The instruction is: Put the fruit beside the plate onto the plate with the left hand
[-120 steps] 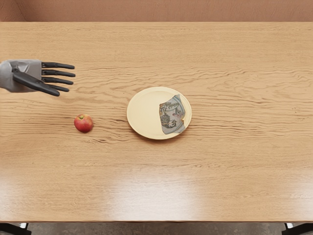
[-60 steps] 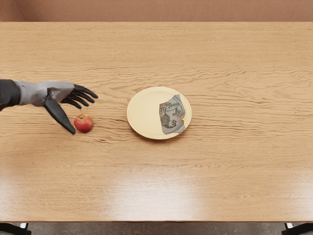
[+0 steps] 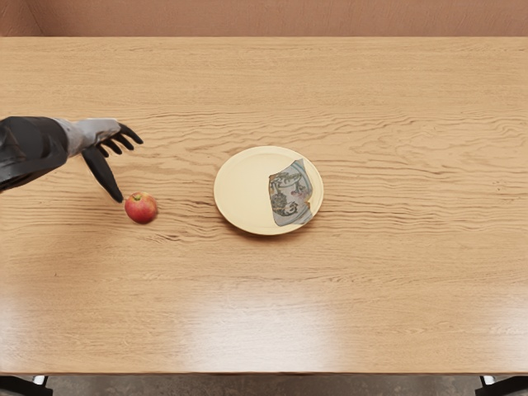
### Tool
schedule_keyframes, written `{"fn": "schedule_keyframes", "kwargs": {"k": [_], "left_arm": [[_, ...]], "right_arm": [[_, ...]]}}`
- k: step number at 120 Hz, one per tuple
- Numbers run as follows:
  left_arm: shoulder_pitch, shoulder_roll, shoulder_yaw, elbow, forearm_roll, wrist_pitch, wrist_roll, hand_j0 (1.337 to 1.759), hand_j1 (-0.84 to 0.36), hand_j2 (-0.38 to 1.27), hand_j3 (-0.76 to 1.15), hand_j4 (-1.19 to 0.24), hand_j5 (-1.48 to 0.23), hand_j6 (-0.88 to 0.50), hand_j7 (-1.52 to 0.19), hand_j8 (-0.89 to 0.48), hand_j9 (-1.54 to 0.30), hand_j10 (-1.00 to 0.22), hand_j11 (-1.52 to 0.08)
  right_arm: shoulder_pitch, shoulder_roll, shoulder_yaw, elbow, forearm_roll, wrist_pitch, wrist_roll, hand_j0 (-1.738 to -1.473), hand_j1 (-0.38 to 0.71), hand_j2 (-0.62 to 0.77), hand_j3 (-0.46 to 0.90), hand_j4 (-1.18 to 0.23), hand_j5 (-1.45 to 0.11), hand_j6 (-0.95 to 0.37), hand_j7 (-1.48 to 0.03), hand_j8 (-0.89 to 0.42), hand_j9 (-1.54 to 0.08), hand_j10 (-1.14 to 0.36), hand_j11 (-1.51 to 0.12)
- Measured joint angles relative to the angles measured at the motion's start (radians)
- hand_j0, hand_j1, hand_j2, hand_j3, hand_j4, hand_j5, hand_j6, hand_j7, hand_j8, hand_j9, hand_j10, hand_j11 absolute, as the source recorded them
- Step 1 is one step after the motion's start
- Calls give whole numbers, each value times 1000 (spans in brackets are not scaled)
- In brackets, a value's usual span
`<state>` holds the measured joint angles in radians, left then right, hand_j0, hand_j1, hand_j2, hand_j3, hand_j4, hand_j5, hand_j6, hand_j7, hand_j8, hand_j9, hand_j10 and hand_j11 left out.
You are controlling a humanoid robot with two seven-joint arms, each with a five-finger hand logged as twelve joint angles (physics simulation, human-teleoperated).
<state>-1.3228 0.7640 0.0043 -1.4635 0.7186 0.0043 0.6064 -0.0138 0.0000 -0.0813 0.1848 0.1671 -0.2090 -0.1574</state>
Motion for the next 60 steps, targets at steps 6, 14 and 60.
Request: {"fn": "schedule_keyframes", "kwargs": {"k": [6,14,60], "left_arm": [[-68,-37,93,-16,-43,48,2,1658,56,51,0,-249,-320,-250,-320,-249,-320,-248,-320],[-75,-78,183,-29,-95,108,3,1658,55,51,0,-249,-320,-250,-320,-250,-320,-249,-320],[-81,-137,303,-36,-132,313,4,1658,55,51,0,-249,-321,-250,-321,-250,-321,-249,-321]], "right_arm": [[0,0,0,0,0,0,0,-1658,-305,-7,0,-37,-47,-37,-47,-37,-47,-37,-47],[1,0,0,0,0,0,1,-1658,-305,-7,0,-37,-47,-37,-47,-37,-47,-37,-47],[2,0,0,-1,0,0,1,-1658,-305,-7,0,-37,-47,-37,-47,-37,-47,-37,-47]]}}
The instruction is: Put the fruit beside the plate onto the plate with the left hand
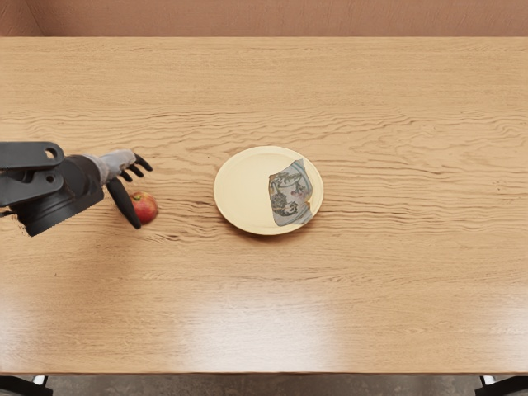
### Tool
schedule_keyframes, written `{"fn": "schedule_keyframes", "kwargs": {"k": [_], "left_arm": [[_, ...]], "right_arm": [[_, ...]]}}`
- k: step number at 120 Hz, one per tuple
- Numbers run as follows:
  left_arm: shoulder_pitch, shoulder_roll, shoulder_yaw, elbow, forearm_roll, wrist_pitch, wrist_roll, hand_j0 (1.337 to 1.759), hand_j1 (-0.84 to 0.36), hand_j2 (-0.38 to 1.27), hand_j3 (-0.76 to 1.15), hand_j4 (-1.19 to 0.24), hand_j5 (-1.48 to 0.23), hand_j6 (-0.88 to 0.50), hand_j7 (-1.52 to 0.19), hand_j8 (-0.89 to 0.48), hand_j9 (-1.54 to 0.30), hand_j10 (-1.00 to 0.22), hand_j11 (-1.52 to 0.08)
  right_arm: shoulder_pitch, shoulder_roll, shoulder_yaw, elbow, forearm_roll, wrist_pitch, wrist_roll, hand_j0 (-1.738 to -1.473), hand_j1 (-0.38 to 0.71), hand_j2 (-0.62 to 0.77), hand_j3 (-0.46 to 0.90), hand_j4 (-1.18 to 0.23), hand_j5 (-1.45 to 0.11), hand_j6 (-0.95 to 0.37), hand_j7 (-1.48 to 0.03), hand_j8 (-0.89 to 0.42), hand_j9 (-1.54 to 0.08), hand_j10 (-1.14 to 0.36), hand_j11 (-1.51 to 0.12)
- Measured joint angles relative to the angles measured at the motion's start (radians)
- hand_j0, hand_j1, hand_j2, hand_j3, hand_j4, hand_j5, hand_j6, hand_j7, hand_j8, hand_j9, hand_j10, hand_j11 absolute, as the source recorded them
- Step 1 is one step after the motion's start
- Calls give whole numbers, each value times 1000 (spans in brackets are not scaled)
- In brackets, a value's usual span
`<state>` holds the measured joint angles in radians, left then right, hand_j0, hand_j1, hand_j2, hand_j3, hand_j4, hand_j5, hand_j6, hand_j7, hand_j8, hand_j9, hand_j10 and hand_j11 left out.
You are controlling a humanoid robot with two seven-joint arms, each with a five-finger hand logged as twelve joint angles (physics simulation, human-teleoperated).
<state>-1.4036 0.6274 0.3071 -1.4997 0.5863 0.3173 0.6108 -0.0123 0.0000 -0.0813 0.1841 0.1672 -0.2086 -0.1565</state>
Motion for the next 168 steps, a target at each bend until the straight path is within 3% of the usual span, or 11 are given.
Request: {"fn": "schedule_keyframes", "kwargs": {"k": [37,54,168], "left_arm": [[-8,-46,39,16,10,56,0,1658,48,52,0,-254,-328,-254,-327,-254,-327,-254,-327],[-46,-88,81,24,-7,58,0,1658,44,53,0,-257,-333,-258,-333,-258,-332,-257,-332],[-54,-195,206,106,-41,170,0,1657,-27,84,0,-352,-471,-353,-471,-353,-471,-353,-471]], "right_arm": [[0,0,0,0,0,0,0,-1658,-305,-7,0,-37,-47,-37,-47,-37,-47,-37,-47],[0,0,0,0,0,0,0,-1658,-305,-7,0,-37,-47,-37,-47,-37,-47,-37,-47],[3,0,0,0,0,0,0,-1658,-305,-7,0,-37,-47,-37,-47,-37,-47,-37,-47]]}}
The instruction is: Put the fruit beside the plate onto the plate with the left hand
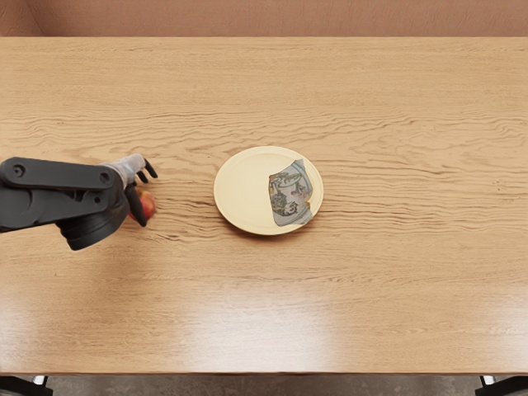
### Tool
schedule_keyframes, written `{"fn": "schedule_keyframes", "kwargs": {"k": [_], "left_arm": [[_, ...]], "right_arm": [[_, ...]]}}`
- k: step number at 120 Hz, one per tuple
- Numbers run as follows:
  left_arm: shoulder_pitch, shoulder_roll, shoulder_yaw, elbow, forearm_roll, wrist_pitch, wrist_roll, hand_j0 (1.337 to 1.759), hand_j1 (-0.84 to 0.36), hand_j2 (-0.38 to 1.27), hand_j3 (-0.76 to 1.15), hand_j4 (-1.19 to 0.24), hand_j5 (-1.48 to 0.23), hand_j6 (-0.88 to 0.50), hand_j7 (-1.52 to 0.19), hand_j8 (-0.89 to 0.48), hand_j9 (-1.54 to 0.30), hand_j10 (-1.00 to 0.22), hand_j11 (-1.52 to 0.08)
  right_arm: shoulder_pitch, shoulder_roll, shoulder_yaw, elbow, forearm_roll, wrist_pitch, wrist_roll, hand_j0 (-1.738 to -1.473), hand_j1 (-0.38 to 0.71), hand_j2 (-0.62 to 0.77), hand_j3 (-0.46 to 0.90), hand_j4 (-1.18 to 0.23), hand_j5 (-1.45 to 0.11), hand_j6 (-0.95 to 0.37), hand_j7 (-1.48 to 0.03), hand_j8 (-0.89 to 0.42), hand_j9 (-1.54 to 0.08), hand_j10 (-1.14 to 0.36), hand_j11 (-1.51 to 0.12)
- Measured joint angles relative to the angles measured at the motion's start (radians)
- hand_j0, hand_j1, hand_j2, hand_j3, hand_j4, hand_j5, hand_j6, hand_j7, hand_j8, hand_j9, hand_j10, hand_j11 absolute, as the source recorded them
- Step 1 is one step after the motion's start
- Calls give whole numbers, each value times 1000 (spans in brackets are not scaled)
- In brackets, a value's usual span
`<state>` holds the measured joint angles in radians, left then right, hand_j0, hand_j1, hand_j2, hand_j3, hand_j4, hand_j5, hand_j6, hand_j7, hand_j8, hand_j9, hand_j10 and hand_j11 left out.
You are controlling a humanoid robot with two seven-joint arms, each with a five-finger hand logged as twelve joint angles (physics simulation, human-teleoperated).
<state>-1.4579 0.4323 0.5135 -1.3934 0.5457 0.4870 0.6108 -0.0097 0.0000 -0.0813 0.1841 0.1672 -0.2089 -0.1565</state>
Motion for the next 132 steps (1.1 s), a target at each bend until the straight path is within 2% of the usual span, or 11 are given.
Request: {"fn": "schedule_keyframes", "kwargs": {"k": [48,68,72,82,94,100,105,112,115,117,132], "left_arm": [[-18,-13,39,0,-1,4,0,1658,-239,107,0,-499,-646,-499,-646,-465,-648,-498,-648],[-13,-19,50,11,3,4,0,1654,-228,99,0,-579,-722,-525,-733,-461,-753,-563,-753],[-13,-20,53,13,3,3,0,1654,-242,168,0,-600,-746,-526,-759,-455,-781,-581,-781],[-13,-21,59,15,0,3,0,1652,-287,166,0,-650,-828,-449,-847,-382,-860,-632,-860],[-14,-21,62,17,-2,1,1,1650,-330,179,0,-721,-946,-358,-961,-288,-967,-552,-969],[-15,-20,63,17,-3,0,1,1649,-360,216,0,-749,-997,-314,-1009,-246,-1010,-510,-1016],[-17,-20,63,17,-4,-3,1,1648,-408,327,0,-767,-1032,-279,-1040,-215,-1041,-483,-1048],[-20,-19,63,16,-6,-11,0,1646,-439,329,0,-785,-1072,-232,-1077,-177,-1076,-450,-1087],[-28,-18,62,16,-9,-16,0,1645,-444,325,0,-791,-1088,-221,-1090,-169,-1088,-445,-1100],[-36,-18,62,15,-16,-22,0,1645,-447,356,0,-795,-1096,-216,-1097,-162,-1096,-494,-1107],[-83,-18,59,13,-74,-87,-1,1643,-391,220,0,-836,-1101,-254,-1120,-180,-1134,-529,-1150]], "right_arm": [[1,0,0,0,0,0,0,-1658,-305,-7,0,-37,-47,-37,-47,-37,-47,-37,-47],[1,0,0,0,0,0,0,-1658,-305,-7,0,-37,-47,-37,-47,-37,-47,-37,-47],[1,0,0,0,0,0,0,-1658,-305,-7,0,-37,-47,-37,-47,-37,-47,-37,-47],[1,0,0,0,0,0,0,-1658,-305,-7,0,-37,-47,-37,-47,-37,-47,-37,-47],[1,0,0,0,0,0,0,-1658,-305,-7,0,-37,-47,-37,-47,-37,-47,-37,-47],[1,0,0,0,0,0,0,-1658,-305,-7,0,-37,-47,-37,-47,-37,-47,-37,-47],[1,0,0,0,0,0,0,-1658,-305,-7,0,-37,-47,-37,-47,-37,-47,-37,-47],[1,0,0,0,0,0,0,-1658,-305,-7,0,-37,-47,-37,-47,-37,-47,-37,-47],[1,0,0,0,0,0,0,-1658,-305,-7,0,-37,-47,-37,-47,-37,-47,-37,-47],[1,0,0,0,0,0,0,-1658,-305,-7,0,-37,-47,-37,-47,-37,-47,-37,-47],[1,0,0,0,0,0,0,-1658,-305,-7,0,-37,-47,-37,-47,-37,-47,-37,-47]]}}
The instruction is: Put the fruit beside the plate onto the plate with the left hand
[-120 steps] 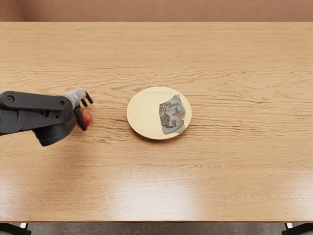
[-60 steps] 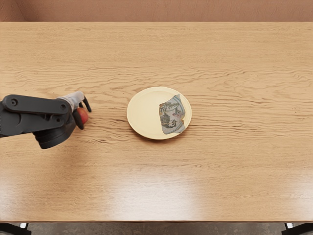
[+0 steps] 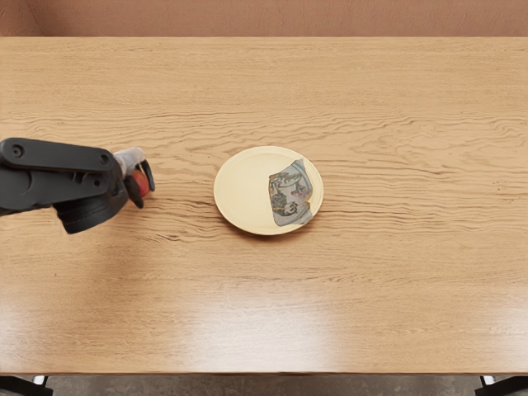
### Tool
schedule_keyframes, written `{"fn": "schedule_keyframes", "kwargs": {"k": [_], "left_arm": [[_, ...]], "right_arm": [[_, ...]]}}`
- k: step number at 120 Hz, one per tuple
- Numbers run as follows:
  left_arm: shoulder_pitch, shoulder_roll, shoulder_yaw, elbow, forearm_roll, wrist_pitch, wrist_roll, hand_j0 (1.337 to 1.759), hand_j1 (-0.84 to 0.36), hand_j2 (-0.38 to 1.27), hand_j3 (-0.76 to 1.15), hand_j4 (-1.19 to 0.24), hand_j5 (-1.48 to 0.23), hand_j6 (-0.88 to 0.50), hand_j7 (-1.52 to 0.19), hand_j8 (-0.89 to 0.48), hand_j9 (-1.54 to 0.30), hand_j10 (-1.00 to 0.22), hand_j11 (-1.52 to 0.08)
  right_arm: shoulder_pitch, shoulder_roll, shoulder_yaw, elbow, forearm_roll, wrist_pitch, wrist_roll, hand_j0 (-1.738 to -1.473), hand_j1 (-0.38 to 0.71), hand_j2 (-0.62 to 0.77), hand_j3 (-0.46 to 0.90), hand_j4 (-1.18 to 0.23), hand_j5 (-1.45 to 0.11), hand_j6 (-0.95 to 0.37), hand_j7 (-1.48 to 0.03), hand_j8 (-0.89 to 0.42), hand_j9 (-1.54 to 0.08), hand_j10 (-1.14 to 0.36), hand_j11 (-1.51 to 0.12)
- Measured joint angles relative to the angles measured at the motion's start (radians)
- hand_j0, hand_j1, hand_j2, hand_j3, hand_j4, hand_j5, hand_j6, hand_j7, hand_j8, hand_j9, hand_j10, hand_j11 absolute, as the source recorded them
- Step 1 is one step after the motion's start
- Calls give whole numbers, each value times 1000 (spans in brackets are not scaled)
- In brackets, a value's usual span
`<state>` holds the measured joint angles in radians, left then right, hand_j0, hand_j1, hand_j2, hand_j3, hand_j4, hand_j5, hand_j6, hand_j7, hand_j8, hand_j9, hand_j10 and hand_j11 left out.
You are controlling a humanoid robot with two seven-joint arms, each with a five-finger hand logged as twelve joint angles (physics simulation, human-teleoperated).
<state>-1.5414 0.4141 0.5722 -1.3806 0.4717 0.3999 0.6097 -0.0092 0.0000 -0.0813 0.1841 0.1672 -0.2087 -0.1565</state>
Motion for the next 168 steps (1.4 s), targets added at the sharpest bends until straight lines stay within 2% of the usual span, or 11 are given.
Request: {"fn": "schedule_keyframes", "kwargs": {"k": [25,57,67,90,102,108,121,126,130,151,168], "left_arm": [[-96,5,-6,0,-143,-174,0,1641,-315,85,0,-868,-1084,-325,-1126,-230,-1161,-586,-1184],[-250,2,-13,11,-339,-430,0,1638,-257,36,0,-854,-1108,-334,-1161,-266,-1187,-617,-1216],[-269,-1,-38,13,-356,-478,0,1641,-310,239,0,-828,-1118,-311,-1165,-244,-1184,-600,-1209],[-355,-66,-97,13,-386,-525,1,1642,-347,304,0,-796,-1128,-288,-1162,-249,-1183,-600,-1201],[-355,-123,-131,30,-416,-533,1,1643,-347,273,0,-772,-1143,-274,-1159,-244,-1176,-591,-1195],[-349,-153,-145,45,-422,-534,1,1643,-368,353,0,-771,-1137,-282,-1158,-242,-1175,-588,-1195],[-344,-219,-163,84,-427,-535,1,1644,-369,314,0,-768,-1132,-277,-1154,-243,-1170,-587,-1190],[-331,-245,-166,104,-425,-535,1,1644,-389,408,0,-766,-1130,-274,-1153,-232,-1170,-587,-1191],[-325,-255,-168,121,-423,-534,1,1644,-382,374,0,-750,-1135,-258,-1158,-214,-1174,-580,-1188],[-264,-286,-172,192,-296,-503,1,1646,-383,321,0,-750,-1128,-256,-1152,-213,-1173,-586,-1179],[-248,-327,-173,216,-189,-477,1,1646,-406,403,0,-745,-1133,-247,-1155,-202,-1175,-574,-1179]], "right_arm": [[0,0,0,0,0,0,0,-1658,-305,-7,0,-37,-47,-37,-47,-37,-47,-37,-47],[1,0,1,0,0,0,0,-1658,-305,-7,0,-37,-47,-37,-47,-37,-47,-37,-47],[2,0,1,0,0,0,0,-1658,-305,-7,0,-37,-47,-37,-47,-37,-47,-37,-47],[3,0,1,0,0,0,0,-1658,-305,-7,0,-37,-47,-37,-47,-37,-47,-37,-47],[3,0,2,0,0,0,0,-1658,-305,-7,0,-37,-47,-37,-47,-37,-47,-37,-47],[3,0,2,0,0,0,0,-1658,-305,-7,0,-37,-47,-37,-47,-37,-47,-37,-47],[3,0,2,0,0,0,0,-1658,-305,-7,0,-37,-47,-37,-47,-37,-47,-37,-47],[3,0,2,0,0,0,0,-1658,-305,-7,0,-37,-47,-37,-47,-37,-47,-37,-47],[3,0,2,0,0,0,0,-1658,-305,-7,0,-37,-47,-37,-47,-37,-47,-37,-47],[3,0,2,0,0,0,0,-1658,-305,-7,0,-37,-47,-37,-47,-37,-47,-37,-47],[3,0,2,0,0,0,0,-1658,-305,-7,0,-37,-47,-37,-47,-37,-47,-37,-47]]}}
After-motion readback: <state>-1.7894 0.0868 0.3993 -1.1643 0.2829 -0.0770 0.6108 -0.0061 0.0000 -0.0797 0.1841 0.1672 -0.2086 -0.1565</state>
